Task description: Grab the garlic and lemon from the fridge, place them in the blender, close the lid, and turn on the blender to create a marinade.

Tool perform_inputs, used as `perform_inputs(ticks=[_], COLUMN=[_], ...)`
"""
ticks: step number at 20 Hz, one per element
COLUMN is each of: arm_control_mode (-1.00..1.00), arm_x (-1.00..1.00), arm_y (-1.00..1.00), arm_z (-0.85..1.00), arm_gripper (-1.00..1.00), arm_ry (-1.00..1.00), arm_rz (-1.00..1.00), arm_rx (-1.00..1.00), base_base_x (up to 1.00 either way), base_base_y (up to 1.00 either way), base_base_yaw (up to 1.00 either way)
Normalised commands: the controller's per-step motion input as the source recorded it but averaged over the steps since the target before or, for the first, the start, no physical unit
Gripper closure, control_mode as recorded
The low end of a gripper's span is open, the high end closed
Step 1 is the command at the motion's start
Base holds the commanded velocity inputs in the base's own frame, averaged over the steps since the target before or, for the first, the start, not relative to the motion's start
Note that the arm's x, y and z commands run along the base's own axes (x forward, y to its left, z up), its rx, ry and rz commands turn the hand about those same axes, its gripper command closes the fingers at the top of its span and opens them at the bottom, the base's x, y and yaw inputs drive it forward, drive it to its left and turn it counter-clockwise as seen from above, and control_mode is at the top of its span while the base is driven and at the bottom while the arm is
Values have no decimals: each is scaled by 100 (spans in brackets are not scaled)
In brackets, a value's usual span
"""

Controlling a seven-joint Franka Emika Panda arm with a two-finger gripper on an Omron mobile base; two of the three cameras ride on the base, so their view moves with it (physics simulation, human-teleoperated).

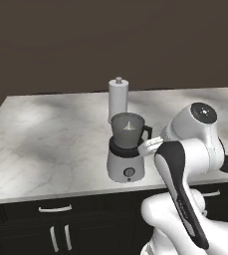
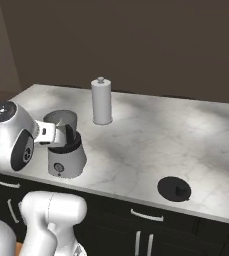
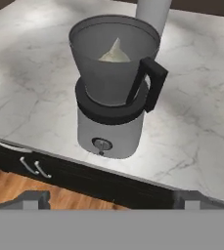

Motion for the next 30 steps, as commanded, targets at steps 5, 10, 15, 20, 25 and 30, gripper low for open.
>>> perform_inputs(ticks=[5, 10, 15, 20, 25, 30], arm_control_mode=[100, 100, 100, 100, 100, 100], arm_x=[-22, 0, 0, 0, 0, 0], arm_y=[-13, 0, 0, 0, 0, 0], arm_z=[0, 0, 0, 0, 0, 0], arm_gripper=[-100, -100, -100, -100, -100, -100], arm_ry=[-2, 0, 0, 0, 0, 0], arm_rz=[-5, 0, 0, 0, 0, 0], arm_rx=[5, 0, 0, 0, 0, 0], base_base_x=[-47, -71, -36, -6, 2, 27], base_base_y=[-27, -55, -38, -43, -56, -55], base_base_yaw=[-17, -52, -74, -85, -84, -81])
